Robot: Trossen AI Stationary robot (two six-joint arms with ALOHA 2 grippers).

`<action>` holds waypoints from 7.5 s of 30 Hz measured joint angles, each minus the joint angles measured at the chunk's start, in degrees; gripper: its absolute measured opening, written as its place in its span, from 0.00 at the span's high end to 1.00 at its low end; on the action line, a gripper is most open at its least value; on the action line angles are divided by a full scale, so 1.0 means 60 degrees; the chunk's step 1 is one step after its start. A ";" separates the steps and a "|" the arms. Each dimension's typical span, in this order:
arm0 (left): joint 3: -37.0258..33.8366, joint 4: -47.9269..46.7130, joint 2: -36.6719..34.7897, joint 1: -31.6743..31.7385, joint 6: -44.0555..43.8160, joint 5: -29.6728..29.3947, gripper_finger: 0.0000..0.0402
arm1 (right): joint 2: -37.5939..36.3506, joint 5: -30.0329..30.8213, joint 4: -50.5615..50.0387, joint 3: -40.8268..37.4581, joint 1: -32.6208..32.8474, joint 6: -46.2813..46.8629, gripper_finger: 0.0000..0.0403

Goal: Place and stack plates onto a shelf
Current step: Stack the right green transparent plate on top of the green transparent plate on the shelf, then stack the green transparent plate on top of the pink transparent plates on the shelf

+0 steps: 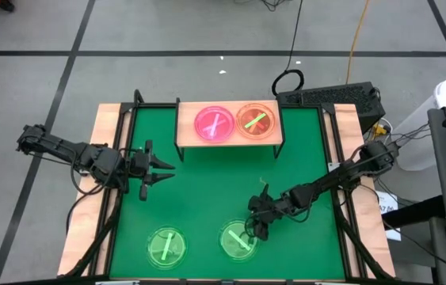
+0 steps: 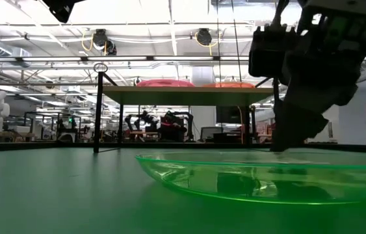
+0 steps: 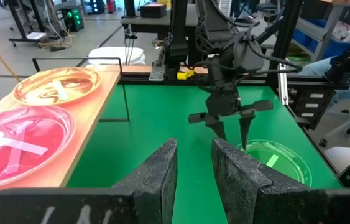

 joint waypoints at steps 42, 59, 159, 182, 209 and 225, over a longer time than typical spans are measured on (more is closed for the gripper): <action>0.0000 0.0011 0.0000 0.0000 -0.0059 -0.0004 0.74 | 0.0450 0.0246 0.0103 0.0007 0.0016 0.0521 0.99; 0.0000 0.0007 -0.0002 -0.0007 -0.0346 0.0004 0.74 | -0.3206 0.3939 -0.0242 -0.0007 -0.0186 -0.0833 1.00; 0.3921 -0.5924 0.9047 -0.7064 -0.5913 -0.0709 0.74 | -0.5062 0.4764 0.1953 -0.0550 -0.0397 -0.5074 0.60; 0.7311 -0.8234 1.3036 -0.8633 -0.2774 -0.1557 0.74 | -0.4757 0.4771 0.3331 -0.0546 0.0173 -0.4670 0.60; 0.8005 -0.7334 1.2754 -0.8559 -0.2634 -0.1215 0.74 | -0.4697 0.5052 0.3351 -0.0546 0.0655 -0.4867 0.60; 0.6568 -0.6039 1.2750 -0.8178 -0.3139 -0.1102 0.74 | -0.4697 0.5260 0.3233 -0.0546 0.0655 -0.4976 0.60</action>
